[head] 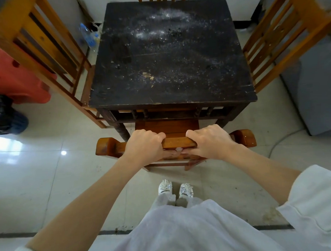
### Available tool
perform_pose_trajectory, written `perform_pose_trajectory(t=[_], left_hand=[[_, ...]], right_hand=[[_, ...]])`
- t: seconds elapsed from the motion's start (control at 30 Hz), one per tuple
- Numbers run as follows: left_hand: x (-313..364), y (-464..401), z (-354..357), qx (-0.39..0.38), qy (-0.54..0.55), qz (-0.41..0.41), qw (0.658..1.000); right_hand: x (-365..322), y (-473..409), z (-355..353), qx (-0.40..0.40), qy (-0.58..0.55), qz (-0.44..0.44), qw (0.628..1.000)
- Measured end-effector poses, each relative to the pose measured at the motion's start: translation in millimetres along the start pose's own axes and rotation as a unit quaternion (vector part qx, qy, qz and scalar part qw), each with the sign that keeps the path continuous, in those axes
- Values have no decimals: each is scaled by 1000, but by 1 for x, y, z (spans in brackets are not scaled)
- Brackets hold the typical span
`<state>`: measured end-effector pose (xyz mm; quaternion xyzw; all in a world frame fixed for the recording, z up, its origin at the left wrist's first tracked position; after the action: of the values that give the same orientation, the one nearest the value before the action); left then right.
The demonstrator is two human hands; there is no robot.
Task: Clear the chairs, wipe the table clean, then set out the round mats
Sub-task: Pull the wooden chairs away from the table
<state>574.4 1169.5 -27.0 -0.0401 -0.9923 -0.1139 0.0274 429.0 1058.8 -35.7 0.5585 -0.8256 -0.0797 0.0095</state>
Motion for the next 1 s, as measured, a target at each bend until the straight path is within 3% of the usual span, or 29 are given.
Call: perform_pose_trajectory(t=[0.2,0.43,0.53,0.73,1.0], left_hand=[[1,-1,2,20,17,-7,1000],[-6,-10,5,-51,125,-10,991],[-8,-9,2,-61,137,8,989],[-10,0,-7,-8,64,48,997],[-9,3,-14,-35,60,37,997]], right_hand=[[-3,0,-3,-19,-50,19,998],[-5,-7,-12,-108,-169,73,977],[-8,-8,-10,-101,-138,87,981],[-12,-13,-10,-96,-92,86,987],[-18,-13,-12,-82,-63,95,990]])
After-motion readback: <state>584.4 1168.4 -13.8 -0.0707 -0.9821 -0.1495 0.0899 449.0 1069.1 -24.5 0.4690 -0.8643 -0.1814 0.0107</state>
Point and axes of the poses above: each hand's wrist, its own y-axis away from the middle knuckle, its own z-axis out of the palm, x = y × z, the point moved 2 cm from there along -y, towards the middle knuckle, and after that the axes turned 9 degrees about z, right-handed, at the moved point
